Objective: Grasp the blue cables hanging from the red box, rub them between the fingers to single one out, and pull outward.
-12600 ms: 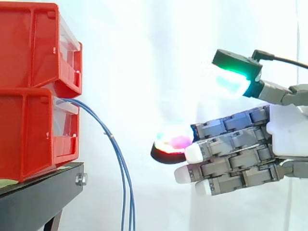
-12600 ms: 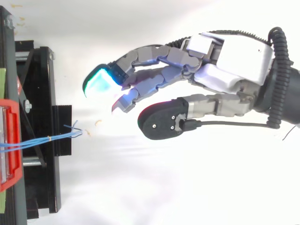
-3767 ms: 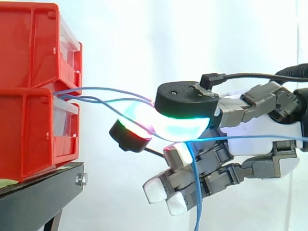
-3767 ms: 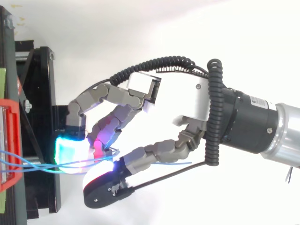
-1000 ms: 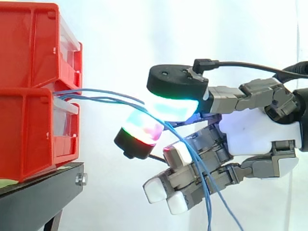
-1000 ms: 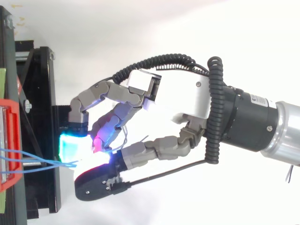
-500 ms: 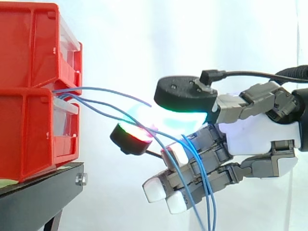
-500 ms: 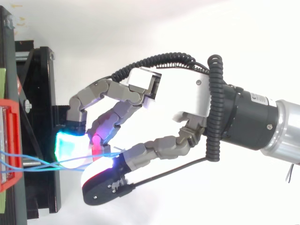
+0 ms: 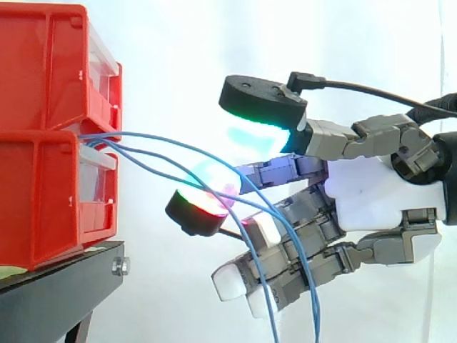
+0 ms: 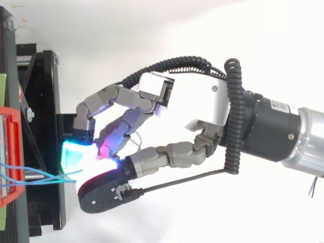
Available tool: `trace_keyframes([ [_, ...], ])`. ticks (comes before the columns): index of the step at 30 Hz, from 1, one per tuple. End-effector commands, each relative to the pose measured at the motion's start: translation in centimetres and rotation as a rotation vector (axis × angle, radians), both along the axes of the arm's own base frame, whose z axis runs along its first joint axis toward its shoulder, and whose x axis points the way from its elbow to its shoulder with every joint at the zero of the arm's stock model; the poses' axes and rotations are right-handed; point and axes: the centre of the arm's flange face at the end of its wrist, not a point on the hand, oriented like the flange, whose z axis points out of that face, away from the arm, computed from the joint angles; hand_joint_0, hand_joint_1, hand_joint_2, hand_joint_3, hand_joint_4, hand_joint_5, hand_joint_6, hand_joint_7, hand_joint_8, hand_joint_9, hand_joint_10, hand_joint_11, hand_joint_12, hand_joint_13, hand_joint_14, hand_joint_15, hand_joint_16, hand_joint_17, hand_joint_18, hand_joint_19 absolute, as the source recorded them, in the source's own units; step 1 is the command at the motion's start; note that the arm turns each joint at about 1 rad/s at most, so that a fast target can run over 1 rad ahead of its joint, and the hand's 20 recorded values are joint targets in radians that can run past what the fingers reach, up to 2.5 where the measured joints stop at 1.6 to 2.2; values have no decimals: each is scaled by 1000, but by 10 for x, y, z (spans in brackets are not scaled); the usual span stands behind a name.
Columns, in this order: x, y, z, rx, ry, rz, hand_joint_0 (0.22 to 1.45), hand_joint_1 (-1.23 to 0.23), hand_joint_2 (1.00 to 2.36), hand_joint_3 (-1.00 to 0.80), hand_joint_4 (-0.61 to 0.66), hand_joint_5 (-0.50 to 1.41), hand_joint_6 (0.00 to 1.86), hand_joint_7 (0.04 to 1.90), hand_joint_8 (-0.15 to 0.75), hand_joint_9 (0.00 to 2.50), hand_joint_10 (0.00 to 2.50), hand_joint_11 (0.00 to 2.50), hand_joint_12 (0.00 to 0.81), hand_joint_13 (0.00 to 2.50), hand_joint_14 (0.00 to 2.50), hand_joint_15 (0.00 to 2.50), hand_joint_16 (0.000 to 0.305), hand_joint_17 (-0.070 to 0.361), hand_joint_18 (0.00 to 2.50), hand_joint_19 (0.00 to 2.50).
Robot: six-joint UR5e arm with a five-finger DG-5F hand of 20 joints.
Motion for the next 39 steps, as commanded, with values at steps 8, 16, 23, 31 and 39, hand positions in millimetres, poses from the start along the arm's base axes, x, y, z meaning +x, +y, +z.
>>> trace_keyframes([
  [8, 0, 0, 0, 0, 0, 0, 589, -715, 1013, -305, 64, -117, 872, 1034, 284, 1178, 27, 874, 385, 831, 21, 503, 52, 117, 730, 547],
  [16, 0, 0, 0, 0, 0, 1, 594, -790, 1017, -167, 68, -104, 900, 1047, 304, 1203, 24, 864, 406, 864, 20, 504, 57, 127, 777, 520],
  [23, 0, 0, 0, 0, 0, 0, 591, -793, 1022, -114, 50, -92, 897, 1096, 295, 1209, 26, 852, 404, 877, 20, 525, 56, 125, 771, 524],
  [31, -2, 0, -2, -4, 18, 3, 585, -792, 1020, -80, 23, -84, 893, 1114, 295, 1223, 24, 814, 411, 892, 19, 514, 59, 132, 789, 518],
  [39, -15, -2, 4, -24, 103, 5, 576, -781, 1015, -47, -16, -72, 885, 1133, 296, 1132, 18, 635, 426, 891, 19, 496, 62, 139, 798, 481],
])
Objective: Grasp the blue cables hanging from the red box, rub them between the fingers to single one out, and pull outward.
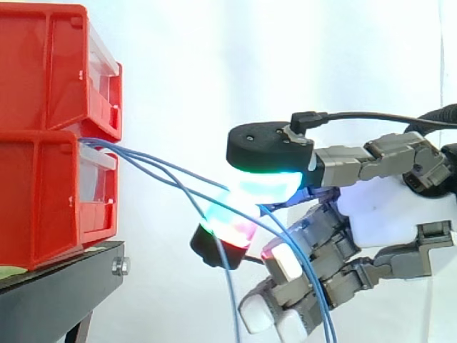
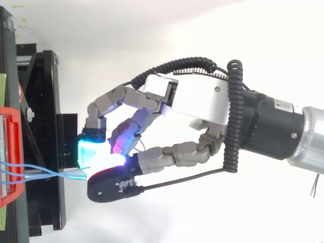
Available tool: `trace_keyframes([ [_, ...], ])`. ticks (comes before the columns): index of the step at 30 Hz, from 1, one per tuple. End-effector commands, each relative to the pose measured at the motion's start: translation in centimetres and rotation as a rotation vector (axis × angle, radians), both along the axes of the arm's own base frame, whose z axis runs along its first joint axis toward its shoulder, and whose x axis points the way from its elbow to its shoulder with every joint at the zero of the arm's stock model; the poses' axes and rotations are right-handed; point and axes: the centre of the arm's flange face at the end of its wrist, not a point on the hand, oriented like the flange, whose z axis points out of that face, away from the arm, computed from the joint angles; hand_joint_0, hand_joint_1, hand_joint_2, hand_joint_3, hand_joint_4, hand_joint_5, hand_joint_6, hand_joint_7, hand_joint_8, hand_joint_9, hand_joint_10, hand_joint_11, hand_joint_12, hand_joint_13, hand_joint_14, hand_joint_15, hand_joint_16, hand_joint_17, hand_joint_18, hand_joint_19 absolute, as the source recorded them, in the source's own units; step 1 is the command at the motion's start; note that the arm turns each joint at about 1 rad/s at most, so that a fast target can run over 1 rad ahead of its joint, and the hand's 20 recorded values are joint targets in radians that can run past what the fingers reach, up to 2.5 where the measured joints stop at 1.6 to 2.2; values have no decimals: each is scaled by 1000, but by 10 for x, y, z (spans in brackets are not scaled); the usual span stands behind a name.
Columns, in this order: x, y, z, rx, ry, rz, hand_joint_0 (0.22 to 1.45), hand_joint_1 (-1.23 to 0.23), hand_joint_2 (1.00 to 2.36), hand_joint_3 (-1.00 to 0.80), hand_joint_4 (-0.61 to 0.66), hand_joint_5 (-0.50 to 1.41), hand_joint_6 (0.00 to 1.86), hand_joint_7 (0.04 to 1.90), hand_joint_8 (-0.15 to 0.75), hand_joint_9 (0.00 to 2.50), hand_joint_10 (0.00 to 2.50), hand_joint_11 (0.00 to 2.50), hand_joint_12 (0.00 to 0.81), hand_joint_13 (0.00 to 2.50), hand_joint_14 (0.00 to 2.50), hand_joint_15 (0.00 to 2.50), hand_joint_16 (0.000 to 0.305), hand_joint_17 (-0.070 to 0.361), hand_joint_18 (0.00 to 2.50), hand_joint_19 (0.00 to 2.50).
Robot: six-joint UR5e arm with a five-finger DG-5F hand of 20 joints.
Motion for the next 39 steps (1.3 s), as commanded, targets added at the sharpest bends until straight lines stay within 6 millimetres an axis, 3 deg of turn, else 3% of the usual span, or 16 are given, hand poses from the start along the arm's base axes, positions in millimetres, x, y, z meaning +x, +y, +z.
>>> trace_keyframes([
  [1, -9, -1, 15, -7, 33, 1, 575, -780, 1014, -42, -24, -70, 884, 1134, 299, 1122, 18, 624, 428, 890, 19, 493, 62, 140, 796, 478],
  [9, -31, -3, 41, -33, 123, 0, 577, -784, 1009, -30, -38, -64, 878, 1141, 299, 1073, 18, 523, 438, 882, 16, 470, 65, 146, 787, 444],
  [15, -39, -11, 54, -46, 133, -58, 577, -789, 1007, -30, -57, -61, 876, 1119, 299, 930, 10, 304, 437, 794, 14, 345, 66, 147, 709, 357],
  [26, -39, -12, 52, -56, 136, -66, 577, -793, 1008, -41, -81, -63, 868, 1084, 271, 699, 0, 25, 438, 592, 5, 133, 68, 153, 541, 131],
  [39, -32, -10, 55, -44, 80, -66, 576, -793, 1008, -43, -61, -64, 866, 1087, 277, 726, 2, 84, 434, 629, 7, 195, 68, 154, 526, 174],
])
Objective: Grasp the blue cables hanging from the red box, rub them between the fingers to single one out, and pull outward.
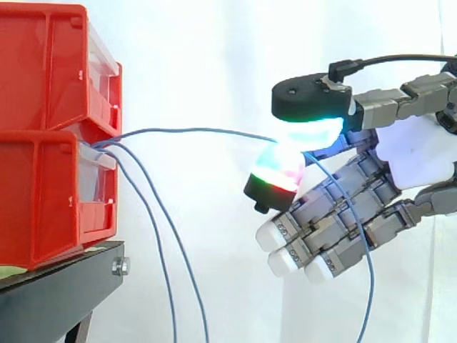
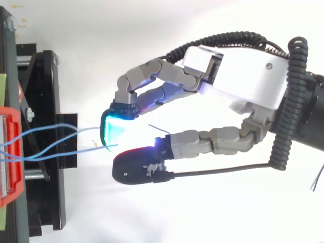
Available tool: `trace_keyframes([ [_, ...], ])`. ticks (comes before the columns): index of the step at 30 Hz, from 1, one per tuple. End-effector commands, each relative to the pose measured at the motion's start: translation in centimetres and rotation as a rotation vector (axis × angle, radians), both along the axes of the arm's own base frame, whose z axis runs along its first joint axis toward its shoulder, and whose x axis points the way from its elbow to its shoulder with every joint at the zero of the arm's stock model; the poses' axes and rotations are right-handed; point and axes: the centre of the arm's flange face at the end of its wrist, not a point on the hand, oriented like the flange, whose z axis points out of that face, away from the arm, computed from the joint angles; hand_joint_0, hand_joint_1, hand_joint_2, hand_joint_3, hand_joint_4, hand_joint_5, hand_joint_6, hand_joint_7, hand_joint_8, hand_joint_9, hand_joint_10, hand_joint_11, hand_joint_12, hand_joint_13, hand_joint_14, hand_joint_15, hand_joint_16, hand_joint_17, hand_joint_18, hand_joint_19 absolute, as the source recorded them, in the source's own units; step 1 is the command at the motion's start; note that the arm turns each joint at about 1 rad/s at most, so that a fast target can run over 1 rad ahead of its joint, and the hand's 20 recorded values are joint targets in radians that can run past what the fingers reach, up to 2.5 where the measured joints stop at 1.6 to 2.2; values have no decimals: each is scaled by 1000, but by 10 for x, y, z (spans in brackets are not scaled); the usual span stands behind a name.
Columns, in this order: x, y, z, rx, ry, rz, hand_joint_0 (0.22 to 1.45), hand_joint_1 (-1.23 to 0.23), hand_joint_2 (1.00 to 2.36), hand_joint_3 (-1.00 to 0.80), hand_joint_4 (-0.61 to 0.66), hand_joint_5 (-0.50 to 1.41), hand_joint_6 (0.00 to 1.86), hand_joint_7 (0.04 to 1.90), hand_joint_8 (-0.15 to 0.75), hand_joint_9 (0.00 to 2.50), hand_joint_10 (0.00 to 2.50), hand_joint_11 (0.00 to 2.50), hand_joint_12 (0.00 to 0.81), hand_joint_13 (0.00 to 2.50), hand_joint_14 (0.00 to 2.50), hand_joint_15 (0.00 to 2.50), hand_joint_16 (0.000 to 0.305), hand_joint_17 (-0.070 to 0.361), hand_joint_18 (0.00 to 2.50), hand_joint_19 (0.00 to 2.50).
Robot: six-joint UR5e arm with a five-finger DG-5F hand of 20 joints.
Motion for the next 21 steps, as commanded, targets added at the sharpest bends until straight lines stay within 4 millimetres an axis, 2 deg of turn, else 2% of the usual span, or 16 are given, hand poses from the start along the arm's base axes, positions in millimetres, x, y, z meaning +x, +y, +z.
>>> trace_keyframes([
  [1, 0, 0, 1, 1, -4, 0, 575, -792, 1008, -40, -61, -64, 866, 1089, 279, 727, 3, 77, 436, 633, 7, 199, 68, 154, 527, 178],
  [21, 0, 0, -1, 0, -1, 0, 574, -796, 1007, -34, -57, -60, 864, 1090, 294, 857, 6, 178, 427, 725, 10, 286, 67, 152, 608, 228],
])
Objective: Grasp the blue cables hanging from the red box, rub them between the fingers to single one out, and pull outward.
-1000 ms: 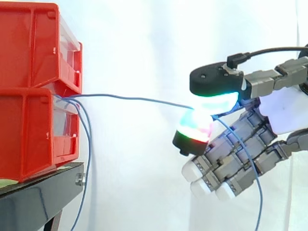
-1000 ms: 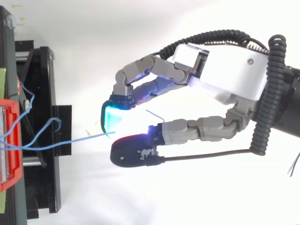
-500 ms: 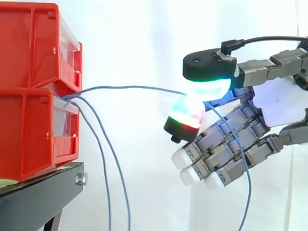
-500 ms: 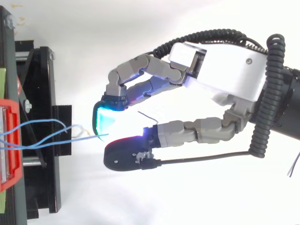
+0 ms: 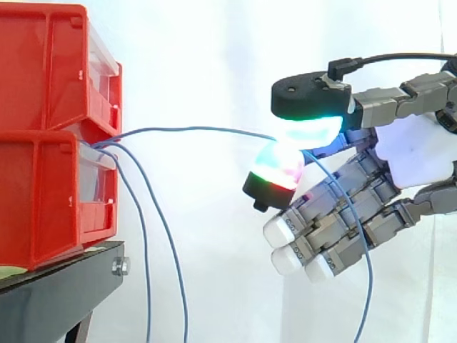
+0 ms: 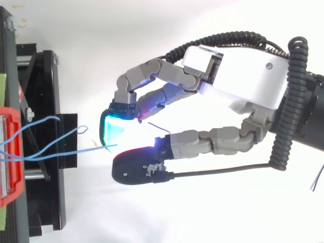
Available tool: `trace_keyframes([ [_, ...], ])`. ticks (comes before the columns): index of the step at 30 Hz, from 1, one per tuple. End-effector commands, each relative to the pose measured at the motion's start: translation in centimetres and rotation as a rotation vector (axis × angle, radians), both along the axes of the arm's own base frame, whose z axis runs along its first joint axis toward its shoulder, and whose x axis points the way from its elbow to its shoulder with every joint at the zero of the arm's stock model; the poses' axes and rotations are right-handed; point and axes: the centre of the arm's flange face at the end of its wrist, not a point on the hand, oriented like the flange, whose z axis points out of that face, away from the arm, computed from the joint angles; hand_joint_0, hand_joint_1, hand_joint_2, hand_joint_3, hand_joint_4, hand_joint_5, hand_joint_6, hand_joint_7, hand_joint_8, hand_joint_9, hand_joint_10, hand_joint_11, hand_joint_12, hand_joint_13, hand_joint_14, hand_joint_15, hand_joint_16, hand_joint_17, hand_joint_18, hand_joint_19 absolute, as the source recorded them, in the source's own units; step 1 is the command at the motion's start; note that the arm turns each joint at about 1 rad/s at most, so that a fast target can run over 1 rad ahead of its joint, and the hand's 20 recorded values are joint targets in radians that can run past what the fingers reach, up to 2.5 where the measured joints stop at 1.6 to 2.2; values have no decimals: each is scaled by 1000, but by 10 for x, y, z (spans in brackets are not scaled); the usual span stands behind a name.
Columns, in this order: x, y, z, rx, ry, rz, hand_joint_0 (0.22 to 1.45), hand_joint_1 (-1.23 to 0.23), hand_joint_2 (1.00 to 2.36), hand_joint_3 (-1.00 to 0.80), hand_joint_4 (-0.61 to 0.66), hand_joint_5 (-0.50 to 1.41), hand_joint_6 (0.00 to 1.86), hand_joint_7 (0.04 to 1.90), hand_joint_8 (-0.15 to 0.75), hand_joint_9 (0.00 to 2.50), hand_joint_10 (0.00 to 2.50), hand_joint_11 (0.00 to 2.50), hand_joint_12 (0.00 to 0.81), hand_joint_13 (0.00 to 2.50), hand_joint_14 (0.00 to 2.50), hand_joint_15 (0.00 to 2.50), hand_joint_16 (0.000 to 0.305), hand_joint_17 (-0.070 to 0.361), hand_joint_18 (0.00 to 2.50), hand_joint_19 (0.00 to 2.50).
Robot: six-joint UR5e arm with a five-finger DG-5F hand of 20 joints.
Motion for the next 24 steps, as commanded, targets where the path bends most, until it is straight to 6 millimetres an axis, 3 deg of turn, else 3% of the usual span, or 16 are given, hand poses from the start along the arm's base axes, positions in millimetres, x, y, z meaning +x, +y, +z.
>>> trace_keyframes([
  [1, 0, 0, 1, 0, -1, 0, 574, -796, 1007, -34, -52, -60, 864, 1090, 292, 860, 6, 191, 427, 728, 10, 286, 67, 151, 611, 235],
  [24, 0, 0, 0, 0, 0, 0, 576, -801, 1007, -35, -51, -59, 864, 1086, 306, 930, 9, 279, 417, 780, 12, 349, 67, 151, 665, 299],
])
